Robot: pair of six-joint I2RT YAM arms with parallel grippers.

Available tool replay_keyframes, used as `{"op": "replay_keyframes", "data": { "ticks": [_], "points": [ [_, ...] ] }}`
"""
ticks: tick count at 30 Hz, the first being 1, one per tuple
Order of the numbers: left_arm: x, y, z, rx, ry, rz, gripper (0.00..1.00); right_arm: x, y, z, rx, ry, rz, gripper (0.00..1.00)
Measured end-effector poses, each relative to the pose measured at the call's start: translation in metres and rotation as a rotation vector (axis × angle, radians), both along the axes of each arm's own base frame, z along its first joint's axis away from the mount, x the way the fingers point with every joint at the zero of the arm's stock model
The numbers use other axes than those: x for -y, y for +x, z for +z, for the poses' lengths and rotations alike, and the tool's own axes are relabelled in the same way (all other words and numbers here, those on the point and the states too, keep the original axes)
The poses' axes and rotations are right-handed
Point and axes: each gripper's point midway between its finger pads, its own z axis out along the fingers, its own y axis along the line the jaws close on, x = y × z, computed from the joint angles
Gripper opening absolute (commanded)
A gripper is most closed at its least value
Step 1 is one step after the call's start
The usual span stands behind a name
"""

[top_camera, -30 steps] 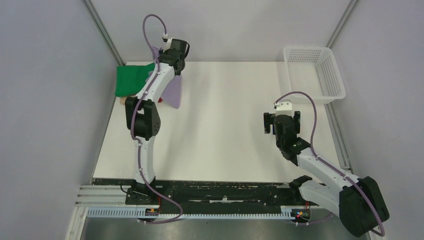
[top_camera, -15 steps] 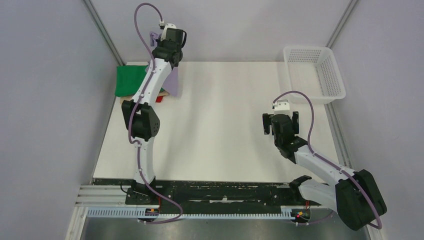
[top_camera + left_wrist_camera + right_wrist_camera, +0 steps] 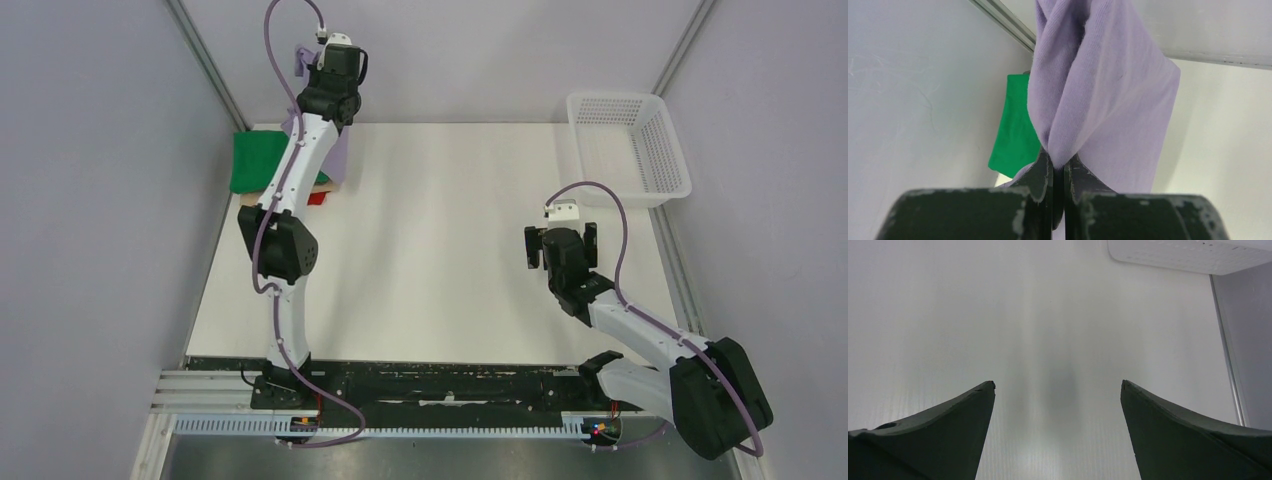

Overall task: Fold and stack the t-shirts
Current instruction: Put the neatly folded tshirt into the corner of the board with the left arm

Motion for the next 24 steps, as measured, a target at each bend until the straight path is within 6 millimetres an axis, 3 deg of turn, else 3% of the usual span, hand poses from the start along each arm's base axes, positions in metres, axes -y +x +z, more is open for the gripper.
{"op": "replay_keyframes", "data": {
  "ticks": [11, 19, 24],
  "points": [
    [-0.018, 0.003, 0.006, -0.002, 0.014, -0.007, 0.02, -0.001, 0.002, -0.002, 0.000, 0.000, 0.000, 0.98],
    [-0.062, 0.006, 0.000, -0.011, -0.011, 0.039, 0.02, -0.001, 0.002, -0.005, -0.008, -0.004, 0.000, 0.98],
    [-0.086, 0.014, -0.016, -0.024, -0.021, 0.069, 0.02, -0.001, 0.003, -0.004, -0.007, -0.006, 0.002, 0.98]
  ]
}}
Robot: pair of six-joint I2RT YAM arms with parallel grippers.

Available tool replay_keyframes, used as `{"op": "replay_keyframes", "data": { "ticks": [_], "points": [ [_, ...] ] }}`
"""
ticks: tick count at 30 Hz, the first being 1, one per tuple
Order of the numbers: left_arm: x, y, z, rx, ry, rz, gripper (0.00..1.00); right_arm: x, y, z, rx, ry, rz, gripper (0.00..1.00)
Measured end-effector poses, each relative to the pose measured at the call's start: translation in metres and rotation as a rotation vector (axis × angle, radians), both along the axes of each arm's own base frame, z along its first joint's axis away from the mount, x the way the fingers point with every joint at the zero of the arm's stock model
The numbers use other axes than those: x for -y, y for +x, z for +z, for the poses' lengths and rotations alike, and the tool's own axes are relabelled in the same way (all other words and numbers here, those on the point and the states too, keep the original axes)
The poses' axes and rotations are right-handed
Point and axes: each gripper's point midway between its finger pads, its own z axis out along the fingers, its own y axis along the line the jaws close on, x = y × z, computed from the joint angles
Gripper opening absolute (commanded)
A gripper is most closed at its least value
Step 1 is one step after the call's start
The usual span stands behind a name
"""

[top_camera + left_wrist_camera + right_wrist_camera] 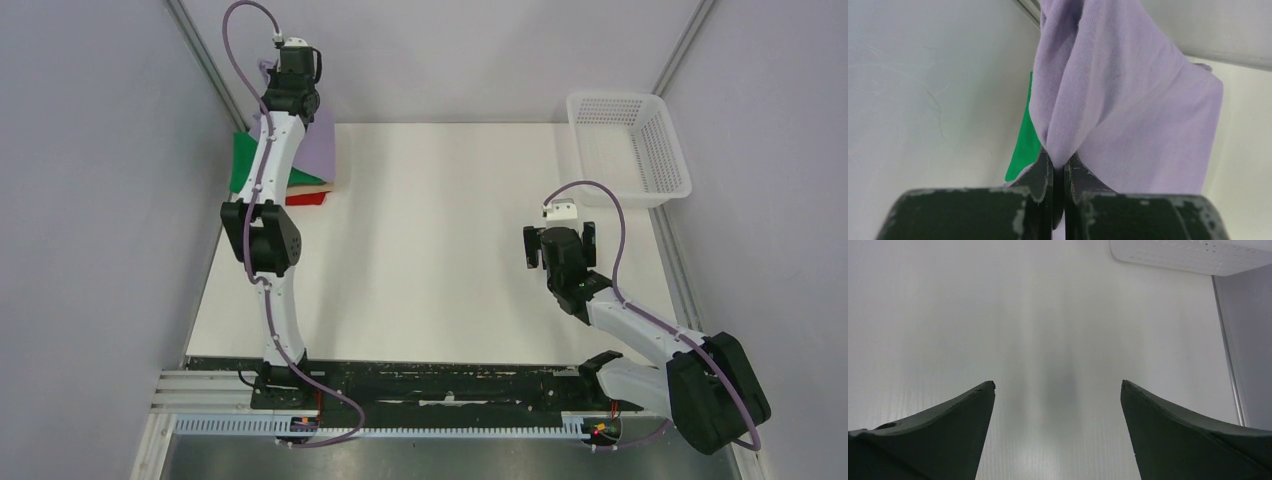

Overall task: Fold and stack the t-shirts
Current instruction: Put the neatly folded tshirt into the corner of the board with the left arm, then reset both arms

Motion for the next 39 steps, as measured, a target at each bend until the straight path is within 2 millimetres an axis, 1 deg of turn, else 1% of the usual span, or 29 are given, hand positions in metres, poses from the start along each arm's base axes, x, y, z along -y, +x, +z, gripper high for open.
{"op": "replay_keyframes", "data": {
  "ticks": [4, 9, 11, 12, 14, 17, 18, 20, 21, 22, 25, 32, 36, 39],
  "points": [
    [-0.015, 0.008, -0.028, -0.044, -0.011, 0.012, 0.02, 0.000, 0.001, 0.001, 0.001, -0.004, 0.003, 0.98],
    [-0.035, 0.015, -0.058, -0.085, -0.016, 0.040, 0.02, 0.000, 0.001, 0.002, 0.002, -0.005, 0.003, 0.98],
    [-0.038, 0.016, -0.066, -0.098, -0.017, 0.045, 0.07, 0.000, 0.001, 0.002, 0.002, -0.005, 0.002, 0.98],
    [-0.047, 0.015, -0.068, -0.101, -0.018, 0.059, 0.10, 0.000, 0.001, 0.002, 0.001, -0.005, 0.002, 0.98],
    [-0.055, 0.014, -0.072, -0.106, -0.020, 0.073, 0.16, 0.000, 0.001, 0.002, 0.000, -0.006, 0.002, 0.98],
    [-0.066, 0.012, -0.073, -0.106, -0.022, 0.093, 0.19, 0.000, 0.001, 0.002, 0.000, -0.006, 0.002, 0.98],
    [-0.069, 0.011, -0.073, -0.105, -0.022, 0.099, 0.27, 0.000, 0.001, 0.002, 0.000, -0.006, 0.002, 0.98],
    [-0.074, 0.010, -0.073, -0.105, -0.023, 0.107, 0.73, 0.000, 0.000, 0.001, -0.001, -0.006, 0.002, 0.98],
    [-0.076, 0.009, -0.072, -0.104, -0.023, 0.112, 0.98, 0.000, 0.000, 0.001, -0.001, -0.006, 0.002, 0.98],
    [-0.077, 0.009, -0.072, -0.099, -0.022, 0.118, 1.00, 0.000, 0.000, 0.001, -0.002, -0.007, 0.002, 0.98],
    [-0.080, 0.010, -0.070, -0.079, -0.026, 0.136, 1.00, 0.000, 0.000, 0.003, 0.003, -0.004, 0.002, 0.98],
    [-0.078, 0.009, -0.068, -0.066, -0.047, 0.141, 1.00, 0.000, 0.000, 0.008, 0.018, 0.004, 0.002, 0.98],
    [-0.069, 0.006, -0.067, -0.057, -0.101, 0.118, 1.00, 0.000, 0.000, 0.013, 0.034, 0.014, 0.000, 0.98],
    [-0.054, 0.003, -0.070, -0.047, -0.190, 0.069, 1.00, 0.000, 0.000, 0.017, 0.049, 0.026, -0.002, 0.98]
  ]
}}
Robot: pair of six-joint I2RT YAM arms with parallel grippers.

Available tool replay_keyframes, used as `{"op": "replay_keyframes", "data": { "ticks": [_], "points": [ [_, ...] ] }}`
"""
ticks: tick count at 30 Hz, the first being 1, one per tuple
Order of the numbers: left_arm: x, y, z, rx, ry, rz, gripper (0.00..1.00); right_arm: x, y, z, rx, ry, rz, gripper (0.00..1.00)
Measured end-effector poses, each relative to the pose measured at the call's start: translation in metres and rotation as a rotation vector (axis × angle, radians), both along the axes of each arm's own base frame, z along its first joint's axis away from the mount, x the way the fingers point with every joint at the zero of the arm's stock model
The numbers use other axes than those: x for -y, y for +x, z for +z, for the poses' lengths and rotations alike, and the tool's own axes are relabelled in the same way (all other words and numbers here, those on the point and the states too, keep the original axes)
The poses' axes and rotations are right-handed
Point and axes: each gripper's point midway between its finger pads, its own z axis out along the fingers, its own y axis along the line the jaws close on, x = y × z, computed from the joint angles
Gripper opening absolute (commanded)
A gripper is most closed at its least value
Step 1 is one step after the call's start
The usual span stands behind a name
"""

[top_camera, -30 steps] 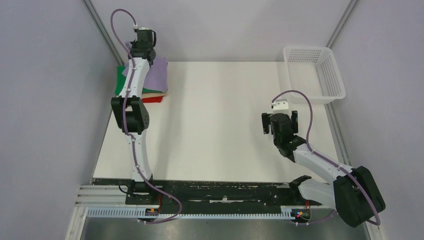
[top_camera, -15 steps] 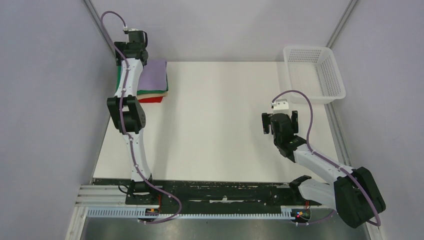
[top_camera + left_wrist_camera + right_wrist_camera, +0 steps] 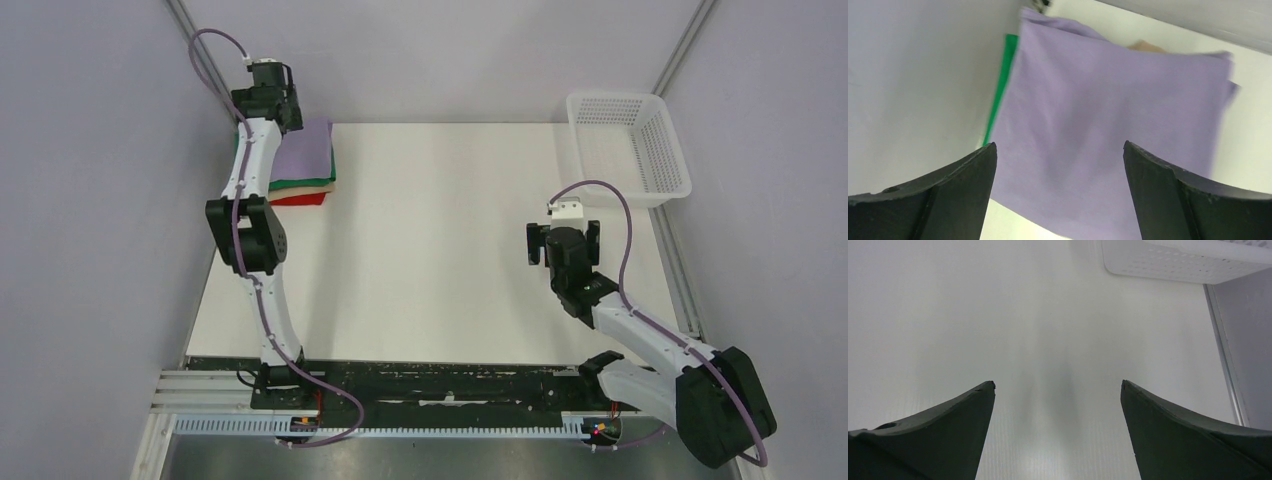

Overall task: Fold and stack the t-shirts
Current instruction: Reset both arms

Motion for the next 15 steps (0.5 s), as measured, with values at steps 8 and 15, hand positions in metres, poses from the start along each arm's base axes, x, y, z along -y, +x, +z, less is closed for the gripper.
{"op": "replay_keyframes", "data": {
  "ticks": [8, 15],
  "points": [
    [0.078, -0.027, 0.020, 0.135, -0.375, -0.199, 1.00, -0.001, -0.002, 0.006, 0.020, 0.030, -0.006, 0.98],
    [0.179, -0.121, 0.060, 0.356, -0.545, -0.441, 1.00, -0.004, -0.005, 0.025, 0.100, 0.104, -0.002, 0.98]
  ]
}}
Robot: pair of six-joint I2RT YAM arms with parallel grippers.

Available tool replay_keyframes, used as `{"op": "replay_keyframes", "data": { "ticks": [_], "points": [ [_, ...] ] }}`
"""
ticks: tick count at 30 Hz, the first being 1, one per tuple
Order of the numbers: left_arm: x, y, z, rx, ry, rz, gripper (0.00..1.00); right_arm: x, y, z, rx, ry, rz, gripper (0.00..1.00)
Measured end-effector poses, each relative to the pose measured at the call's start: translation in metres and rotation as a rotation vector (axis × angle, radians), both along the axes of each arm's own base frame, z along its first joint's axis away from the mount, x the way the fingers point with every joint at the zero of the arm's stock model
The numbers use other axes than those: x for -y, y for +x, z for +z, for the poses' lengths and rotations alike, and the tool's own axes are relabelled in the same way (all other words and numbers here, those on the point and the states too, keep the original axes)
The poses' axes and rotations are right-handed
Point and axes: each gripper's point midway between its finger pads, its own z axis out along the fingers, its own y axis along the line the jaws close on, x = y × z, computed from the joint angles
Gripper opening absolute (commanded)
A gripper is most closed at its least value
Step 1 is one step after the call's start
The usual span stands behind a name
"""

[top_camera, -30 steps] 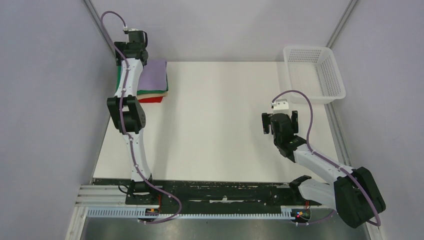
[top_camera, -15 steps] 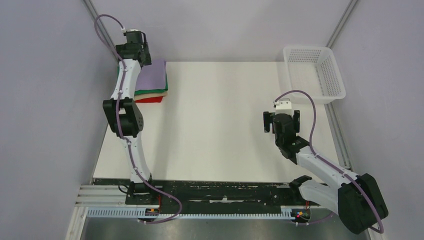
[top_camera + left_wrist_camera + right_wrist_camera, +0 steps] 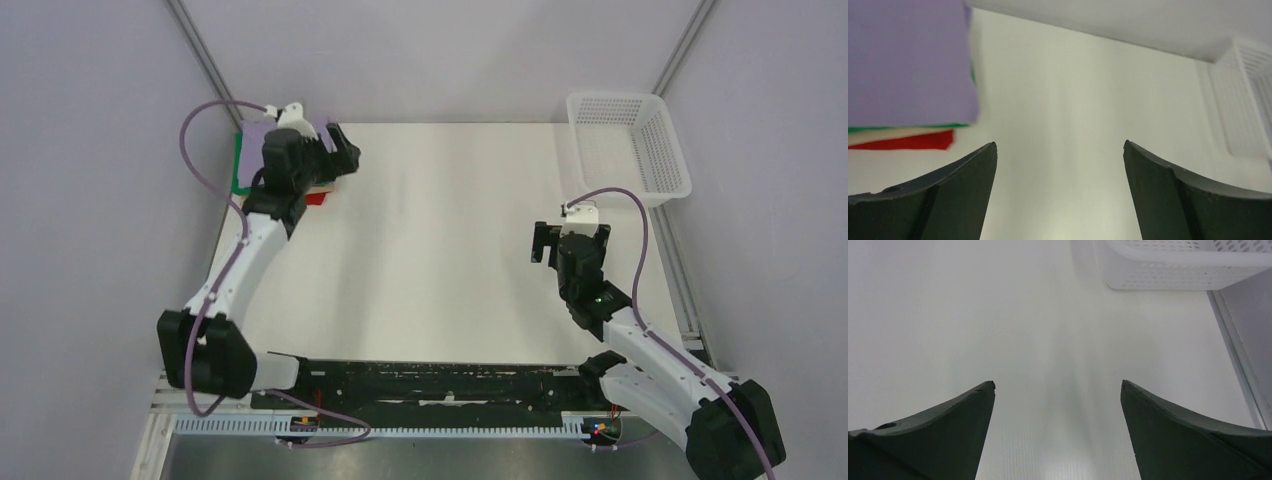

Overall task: Fold and stack the t-shirts
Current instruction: Reset both arms

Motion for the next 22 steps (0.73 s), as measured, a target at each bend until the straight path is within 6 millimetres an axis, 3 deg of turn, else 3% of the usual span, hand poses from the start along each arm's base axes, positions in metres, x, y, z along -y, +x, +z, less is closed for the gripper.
{"op": "replay_keyframes", "data": {
  "ticks": [2, 4, 6, 10, 14, 22],
  "points": [
    [0.028, -0.032, -0.003, 0.046, -0.032, -0.073, 1.00, 0.001, -0.004, 0.001, 0.024, 0.030, -0.006, 0.98],
    [0.049, -0.066, -0.020, 0.063, -0.057, -0.133, 1.00, 0.003, -0.010, -0.003, 0.051, 0.060, -0.011, 0.98],
    [0.058, -0.091, -0.045, 0.047, -0.075, -0.166, 1.00, 0.005, -0.018, -0.011, 0.065, 0.079, -0.012, 0.98],
    [0.062, -0.120, -0.106, -0.058, -0.109, -0.174, 1.00, 0.010, -0.031, -0.031, 0.069, 0.097, -0.010, 0.98],
    [0.059, -0.135, -0.145, -0.138, -0.127, -0.153, 1.00, 0.010, -0.034, -0.034, 0.088, 0.116, -0.013, 0.98],
    [0.054, -0.129, -0.138, -0.104, -0.129, -0.116, 1.00, 0.008, -0.032, -0.034, 0.117, 0.134, -0.002, 0.98]
  ]
}}
